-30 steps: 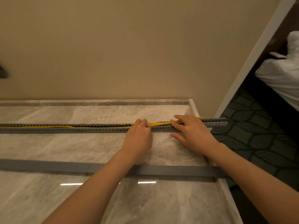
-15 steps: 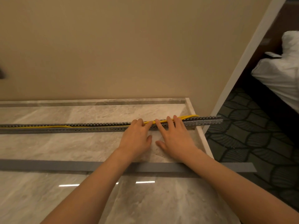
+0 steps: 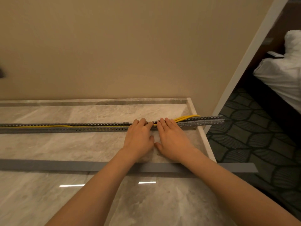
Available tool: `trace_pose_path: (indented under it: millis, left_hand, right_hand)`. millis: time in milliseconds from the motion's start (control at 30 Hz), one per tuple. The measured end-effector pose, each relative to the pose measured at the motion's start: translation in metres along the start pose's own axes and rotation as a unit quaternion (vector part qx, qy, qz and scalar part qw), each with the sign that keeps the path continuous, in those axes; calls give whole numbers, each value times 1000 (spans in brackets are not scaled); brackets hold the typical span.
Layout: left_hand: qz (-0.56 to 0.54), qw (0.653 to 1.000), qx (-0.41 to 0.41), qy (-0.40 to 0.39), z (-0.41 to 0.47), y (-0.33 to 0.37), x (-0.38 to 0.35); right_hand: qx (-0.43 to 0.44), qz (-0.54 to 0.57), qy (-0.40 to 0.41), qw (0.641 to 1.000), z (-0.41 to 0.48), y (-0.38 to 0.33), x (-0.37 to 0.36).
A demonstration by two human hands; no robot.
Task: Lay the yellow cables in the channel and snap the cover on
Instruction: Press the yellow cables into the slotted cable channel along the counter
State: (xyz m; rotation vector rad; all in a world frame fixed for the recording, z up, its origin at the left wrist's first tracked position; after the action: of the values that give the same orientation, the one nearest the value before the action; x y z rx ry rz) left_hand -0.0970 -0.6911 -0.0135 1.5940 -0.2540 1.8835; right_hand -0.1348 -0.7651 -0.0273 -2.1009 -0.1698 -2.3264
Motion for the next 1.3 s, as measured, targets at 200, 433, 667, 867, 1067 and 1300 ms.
trace_pose_path:
  millis: [200, 433, 667, 867, 1067, 1300]
  left_hand:
    - [39, 999, -5, 1, 4, 4, -4]
    - [1, 997, -66, 39, 11, 47, 1]
    - [-57, 997, -35, 41, 5, 79, -15]
    - [23, 998, -40, 36, 5, 83, -20]
    - [26, 994, -22, 102, 14, 78, -8]
    - [1, 994, -22, 110, 31, 70, -4]
  right_hand:
    - [-19, 116, 0, 993, 5, 13, 9]
    - [-107, 464, 27, 879, 8, 85, 39]
    - [-233, 646, 61, 725, -3, 201, 35]
    - [-337, 715, -53, 610, -17, 242, -58]
    - [-404, 715, -119, 559, -35, 230, -128]
    - [-339, 643, -187, 661, -36, 209, -127]
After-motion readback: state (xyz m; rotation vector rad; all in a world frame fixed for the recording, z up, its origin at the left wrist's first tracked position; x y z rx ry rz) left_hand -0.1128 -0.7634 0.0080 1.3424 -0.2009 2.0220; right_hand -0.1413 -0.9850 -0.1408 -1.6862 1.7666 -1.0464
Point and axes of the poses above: each hand's wrist, its own z-axis towards the middle knuckle, its own x-axis out of the back of the hand, y = z × x, the point moved 8 cm from there along z, towards the middle knuckle, and after that the axes turned 6 degrees about y, right-handed, at the moved point
